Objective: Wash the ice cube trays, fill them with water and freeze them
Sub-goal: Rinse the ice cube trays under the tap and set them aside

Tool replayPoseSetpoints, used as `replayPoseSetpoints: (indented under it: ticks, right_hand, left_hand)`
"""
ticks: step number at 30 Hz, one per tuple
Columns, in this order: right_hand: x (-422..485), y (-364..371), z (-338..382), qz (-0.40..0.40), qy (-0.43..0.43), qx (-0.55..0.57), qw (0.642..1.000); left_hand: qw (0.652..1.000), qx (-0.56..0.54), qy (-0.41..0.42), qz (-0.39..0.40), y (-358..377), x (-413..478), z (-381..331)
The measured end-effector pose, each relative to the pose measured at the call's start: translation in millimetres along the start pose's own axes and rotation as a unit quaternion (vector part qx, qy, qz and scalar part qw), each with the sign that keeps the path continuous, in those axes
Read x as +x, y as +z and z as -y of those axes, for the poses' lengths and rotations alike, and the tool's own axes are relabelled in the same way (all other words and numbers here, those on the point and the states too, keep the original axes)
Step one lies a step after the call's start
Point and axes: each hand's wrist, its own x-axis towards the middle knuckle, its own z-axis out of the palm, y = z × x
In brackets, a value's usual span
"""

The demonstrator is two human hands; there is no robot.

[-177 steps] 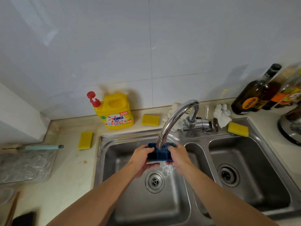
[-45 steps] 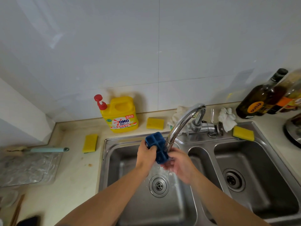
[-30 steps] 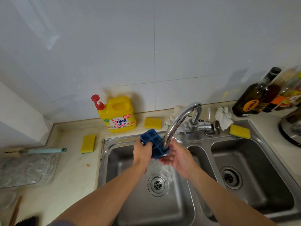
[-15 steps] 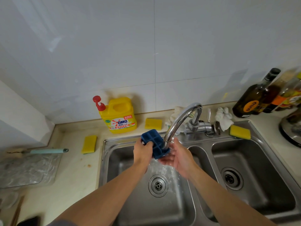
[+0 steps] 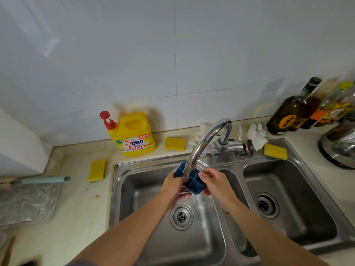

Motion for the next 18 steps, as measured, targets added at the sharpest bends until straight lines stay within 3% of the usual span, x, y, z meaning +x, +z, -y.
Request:
replayPoseSetpoints:
  ticks: [9,12,15,18]
  right_hand:
    - [2,-4,1,-0.047,-0.043,-0.003,0.998]
    - [6,0,-3,-0.056,0.015,0.018,0.998]
    - [8,10,-12,-0.02,0.097,0.042,0.994]
    - [7,22,-15,0.006,0.125,0.073,0.989]
  left_hand:
    - [0.994,-0.095,-0.034,0.037,-11,-1,0]
    - [1.0,-0.006,-0.016,0.021,-12,-2,0]
    - [0.996,0.088,0.017,-0.008,-14,-7,-1]
    - [0.989,0.136,0.048,-0.039,-23,-9,0]
